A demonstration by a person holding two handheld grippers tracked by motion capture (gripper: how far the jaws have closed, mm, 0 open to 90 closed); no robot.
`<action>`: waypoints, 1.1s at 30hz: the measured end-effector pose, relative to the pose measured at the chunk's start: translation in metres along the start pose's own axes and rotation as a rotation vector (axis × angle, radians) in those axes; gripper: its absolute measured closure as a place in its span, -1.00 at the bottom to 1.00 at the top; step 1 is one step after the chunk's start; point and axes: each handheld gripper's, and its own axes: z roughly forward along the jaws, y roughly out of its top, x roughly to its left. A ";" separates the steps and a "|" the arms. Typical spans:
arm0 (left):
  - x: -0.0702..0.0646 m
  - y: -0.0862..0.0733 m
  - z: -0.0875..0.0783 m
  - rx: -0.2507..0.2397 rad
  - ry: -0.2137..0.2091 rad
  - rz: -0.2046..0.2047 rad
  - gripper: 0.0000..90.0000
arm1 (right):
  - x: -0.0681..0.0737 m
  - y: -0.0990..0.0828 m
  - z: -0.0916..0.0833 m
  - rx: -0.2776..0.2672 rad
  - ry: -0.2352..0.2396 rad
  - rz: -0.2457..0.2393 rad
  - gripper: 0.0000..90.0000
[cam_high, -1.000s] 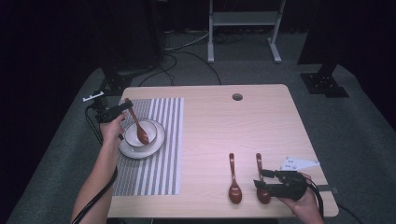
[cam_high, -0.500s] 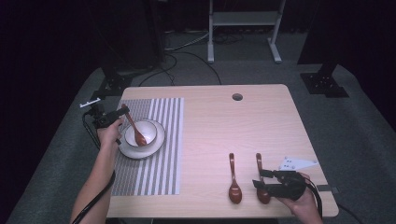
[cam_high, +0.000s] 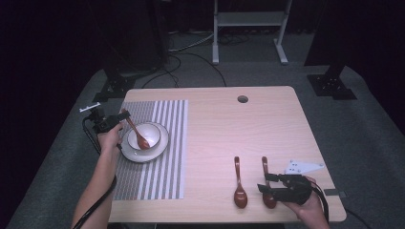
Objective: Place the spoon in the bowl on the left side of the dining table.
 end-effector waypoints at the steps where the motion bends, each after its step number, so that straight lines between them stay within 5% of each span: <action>1: 0.000 0.000 0.000 0.000 0.001 0.000 0.82 | 0.000 0.000 0.000 0.000 0.000 0.001 -0.05; 33: 0.010 -0.006 -0.020 0.014 0.004 0.011 0.35 | 0.001 0.003 0.000 -0.012 0.002 -0.007 -0.05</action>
